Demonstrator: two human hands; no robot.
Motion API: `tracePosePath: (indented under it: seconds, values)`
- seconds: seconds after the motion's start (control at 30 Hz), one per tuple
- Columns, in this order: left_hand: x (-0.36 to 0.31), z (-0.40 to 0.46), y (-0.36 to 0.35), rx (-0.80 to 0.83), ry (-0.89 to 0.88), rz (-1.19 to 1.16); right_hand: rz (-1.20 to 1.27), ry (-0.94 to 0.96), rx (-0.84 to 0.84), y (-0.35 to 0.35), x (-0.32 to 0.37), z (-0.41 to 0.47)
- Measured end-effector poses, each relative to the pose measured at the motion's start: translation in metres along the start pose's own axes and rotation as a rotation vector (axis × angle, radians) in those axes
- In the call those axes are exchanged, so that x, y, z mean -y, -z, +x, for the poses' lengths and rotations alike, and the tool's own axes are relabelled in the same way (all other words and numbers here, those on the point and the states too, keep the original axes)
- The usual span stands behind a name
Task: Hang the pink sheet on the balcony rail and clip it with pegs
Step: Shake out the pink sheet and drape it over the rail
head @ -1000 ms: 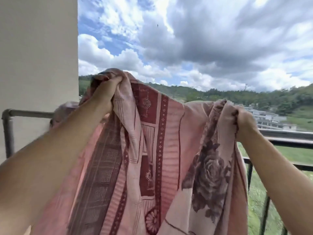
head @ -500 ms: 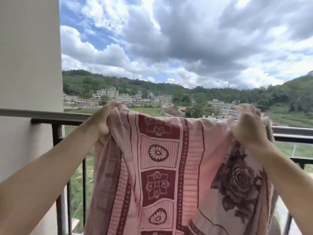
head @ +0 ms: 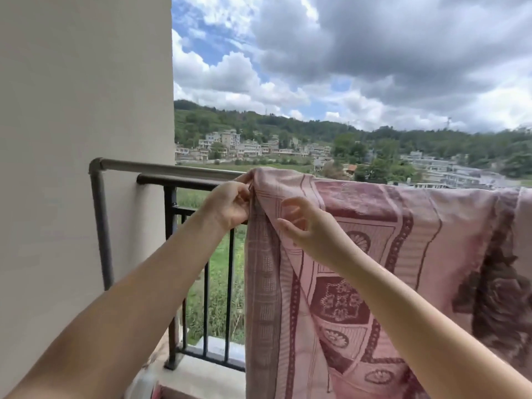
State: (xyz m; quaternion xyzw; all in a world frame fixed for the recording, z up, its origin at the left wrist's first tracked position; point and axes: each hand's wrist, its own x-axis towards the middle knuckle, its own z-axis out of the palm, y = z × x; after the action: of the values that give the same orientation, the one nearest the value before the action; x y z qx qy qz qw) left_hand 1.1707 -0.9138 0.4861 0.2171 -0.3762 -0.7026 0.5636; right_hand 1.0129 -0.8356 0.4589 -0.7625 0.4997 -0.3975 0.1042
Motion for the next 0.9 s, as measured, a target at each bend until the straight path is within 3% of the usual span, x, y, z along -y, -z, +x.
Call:
tracePosePath:
  seconds: [0.1, 0.2, 0.27, 0.37, 0.47, 0.53, 0.73, 0.8, 0.9]
  values:
    - [-0.014, -0.008, 0.013, 0.153, 0.043, 0.096, -0.19, 0.005, -0.103, -0.04, 0.017, 0.01]
    - [-0.027, -0.001, 0.042, 0.277, 0.062, 0.267, -0.629, -0.127, -0.21, -0.074, 0.036, 0.035]
    - [-0.044, 0.009, 0.064, 0.348, 0.074, 0.327, -0.739, -0.191, -0.228, -0.089, 0.049, 0.055]
    - [-0.077, 0.033, 0.087, 0.452, 0.091, 0.35, -0.56, -0.221, -0.253, -0.095, 0.066, 0.075]
    - [-0.094, 0.058, 0.094, 0.553, 0.049, 0.218, -0.285, -0.196, -0.353, -0.089, 0.073, 0.086]
    - [-0.09, 0.069, 0.098, 0.622, -0.079, 0.257, -0.113, -0.249, -0.382, -0.086, 0.073, 0.095]
    - [-0.051, 0.089, 0.108, 0.611, -0.926, 1.479, 0.621, -0.397, -0.397, -0.091, 0.085, 0.086]
    - [-0.041, 0.093, 0.097, 0.452, -1.123, 1.637, 0.536, -0.37, -0.339, -0.088, 0.089, 0.08]
    - [-0.053, 0.108, 0.073, 0.301, -1.269, 1.625, -0.002, -0.368, -0.317, -0.08, 0.079, 0.076]
